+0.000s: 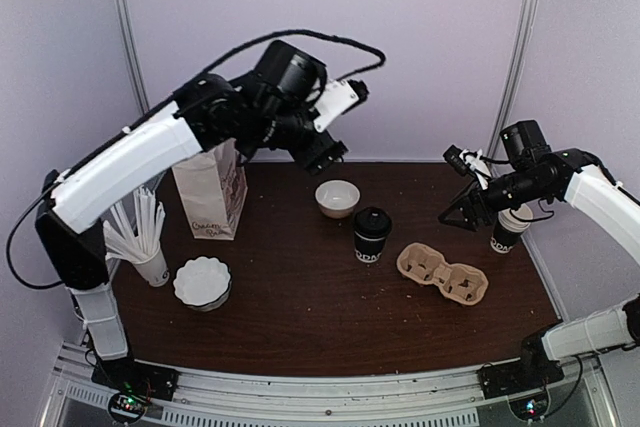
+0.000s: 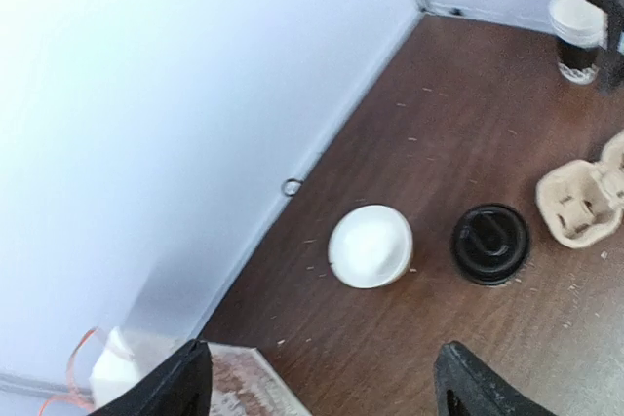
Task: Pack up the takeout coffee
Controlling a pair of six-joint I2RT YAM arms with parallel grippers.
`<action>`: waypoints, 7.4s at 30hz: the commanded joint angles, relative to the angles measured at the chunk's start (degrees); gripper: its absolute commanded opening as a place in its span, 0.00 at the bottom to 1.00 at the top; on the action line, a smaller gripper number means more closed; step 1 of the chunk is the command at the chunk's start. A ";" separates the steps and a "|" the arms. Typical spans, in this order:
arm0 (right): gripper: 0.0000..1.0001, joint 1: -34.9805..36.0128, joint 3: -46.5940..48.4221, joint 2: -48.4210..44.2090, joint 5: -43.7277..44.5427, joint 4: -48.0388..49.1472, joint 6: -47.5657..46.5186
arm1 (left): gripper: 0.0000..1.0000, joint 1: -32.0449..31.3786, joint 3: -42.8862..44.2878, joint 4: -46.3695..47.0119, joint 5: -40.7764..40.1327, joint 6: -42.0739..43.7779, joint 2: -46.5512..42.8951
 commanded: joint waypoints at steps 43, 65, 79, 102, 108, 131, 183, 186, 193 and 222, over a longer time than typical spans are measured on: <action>0.70 -0.97 -2.12 -3.18 -2.15 1.74 0.36 | 0.22 50.84 -6.65 -4.52 15.07 -23.41 -1.01; 0.70 -2.44 3.82 0.33 4.79 -2.19 -0.06 | 0.00 43.54 -6.00 -0.08 41.26 -17.48 -16.50; 0.61 -2.70 7.45 4.80 13.14 -13.85 -5.03 | 0.00 34.91 -19.74 1.73 72.14 -17.52 -30.16; 0.46 -0.83 -2.96 5.79 13.47 -15.28 -13.64 | 0.00 19.29 -28.04 -10.01 73.36 -9.25 -23.02; 0.45 2.88 -5.12 8.33 16.41 -13.15 -14.45 | 0.00 19.23 -27.91 -9.99 72.66 -9.22 -19.02; 0.40 8.68 -2.27 20.94 23.03 -5.81 -10.89 | 0.49 19.20 -24.68 -10.47 62.30 -7.91 -13.97; 0.43 14.09 -1.72 22.89 33.07 -5.08 -8.47 | 0.55 19.26 -32.46 -0.58 60.73 -10.99 -20.03; 0.43 14.16 -1.51 23.73 32.69 -5.42 -8.56 | 0.56 19.25 -32.70 -0.56 60.52 -10.98 -20.33; 0.40 14.74 -1.34 24.74 32.22 -5.65 -8.48 | 0.56 19.28 -33.18 -0.56 60.44 -10.81 -20.31; 0.26 14.79 0.74 16.12 35.00 -8.64 -7.95 | 0.57 19.24 -32.99 -0.36 59.87 -10.45 -20.58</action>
